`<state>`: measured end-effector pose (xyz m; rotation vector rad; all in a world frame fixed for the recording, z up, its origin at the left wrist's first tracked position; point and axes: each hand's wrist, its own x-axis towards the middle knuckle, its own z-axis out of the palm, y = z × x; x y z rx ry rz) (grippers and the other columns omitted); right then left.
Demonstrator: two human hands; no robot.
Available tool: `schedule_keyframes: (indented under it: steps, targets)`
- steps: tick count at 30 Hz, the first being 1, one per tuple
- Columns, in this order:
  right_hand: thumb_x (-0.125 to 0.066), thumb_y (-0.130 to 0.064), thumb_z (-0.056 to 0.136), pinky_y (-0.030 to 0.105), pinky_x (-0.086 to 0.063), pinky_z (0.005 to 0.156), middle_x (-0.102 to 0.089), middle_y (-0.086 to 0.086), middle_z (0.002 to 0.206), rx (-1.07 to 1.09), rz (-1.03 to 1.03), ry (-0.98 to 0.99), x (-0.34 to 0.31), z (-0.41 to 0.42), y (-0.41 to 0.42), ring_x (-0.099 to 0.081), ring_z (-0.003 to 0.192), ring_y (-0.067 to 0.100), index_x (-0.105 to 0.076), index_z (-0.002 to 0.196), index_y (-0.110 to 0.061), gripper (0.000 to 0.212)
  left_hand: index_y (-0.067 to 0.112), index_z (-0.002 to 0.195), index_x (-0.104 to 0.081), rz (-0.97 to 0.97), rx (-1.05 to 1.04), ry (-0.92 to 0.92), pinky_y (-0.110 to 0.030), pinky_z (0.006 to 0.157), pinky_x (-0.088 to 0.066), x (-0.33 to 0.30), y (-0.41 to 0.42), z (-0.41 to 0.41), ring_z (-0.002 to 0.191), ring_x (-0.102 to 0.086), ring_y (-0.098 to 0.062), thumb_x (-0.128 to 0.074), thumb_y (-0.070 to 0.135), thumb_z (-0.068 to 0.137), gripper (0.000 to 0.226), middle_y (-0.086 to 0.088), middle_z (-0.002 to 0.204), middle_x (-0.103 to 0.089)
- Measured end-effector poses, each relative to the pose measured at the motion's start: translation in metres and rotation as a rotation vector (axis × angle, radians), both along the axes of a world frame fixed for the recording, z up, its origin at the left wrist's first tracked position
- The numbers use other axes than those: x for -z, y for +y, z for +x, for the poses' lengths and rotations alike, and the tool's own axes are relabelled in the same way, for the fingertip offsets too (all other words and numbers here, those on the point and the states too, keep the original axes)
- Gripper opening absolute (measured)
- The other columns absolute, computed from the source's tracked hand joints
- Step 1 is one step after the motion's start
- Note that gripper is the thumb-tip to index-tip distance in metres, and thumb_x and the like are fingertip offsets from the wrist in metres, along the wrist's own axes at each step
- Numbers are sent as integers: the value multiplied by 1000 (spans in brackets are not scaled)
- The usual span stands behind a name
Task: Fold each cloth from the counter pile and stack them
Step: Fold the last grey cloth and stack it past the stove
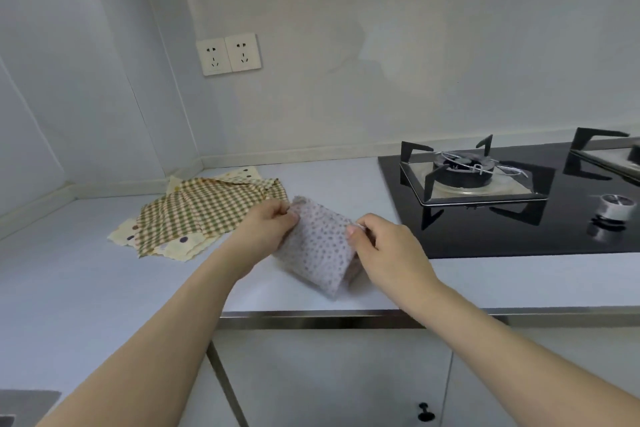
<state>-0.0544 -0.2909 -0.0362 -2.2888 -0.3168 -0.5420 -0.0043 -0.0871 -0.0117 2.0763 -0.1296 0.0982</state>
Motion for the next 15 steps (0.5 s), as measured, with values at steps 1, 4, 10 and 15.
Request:
schedule_keyframes:
  steps: [1, 4, 10, 15]
  targets:
    - [-44, -38, 98, 37, -44, 60, -56, -2, 63, 25, -49, 16, 1, 10, -8, -54, 62, 18, -58, 83, -16, 30, 6, 89, -59, 85, -29, -10, -29, 62, -41, 1, -10, 7, 69, -51, -20, -52, 21, 98, 19, -7, 74, -55]
    - [-42, -37, 98, 35, -39, 67, -58, -3, 73, 84, -267, 63, 12, 36, -25, -55, 75, 22, -59, 83, -14, 32, 10, 92, -56, 318, -57, -31, -26, 51, -38, 15, -32, 26, 59, -46, -16, -45, 22, 100, 18, -3, 68, -52]
    - [-35, -43, 98, 36, -34, 83, -57, -2, 97, 175, -485, 51, 28, 53, -24, -50, 95, 22, -53, 88, -21, 30, 18, 95, -55, 660, -218, -146, -32, 65, -43, 51, -42, 38, 76, -58, -20, -39, 31, 99, 21, 1, 80, -63]
    - [-33, -44, 98, 37, -32, 84, -57, 0, 102, 200, -546, 53, 30, 56, -25, -48, 98, 24, -59, 93, -19, 36, 28, 91, -54, 647, -168, -57, -29, 62, -41, 46, -34, 51, 77, -58, -14, -43, 38, 98, 17, 8, 80, -61]
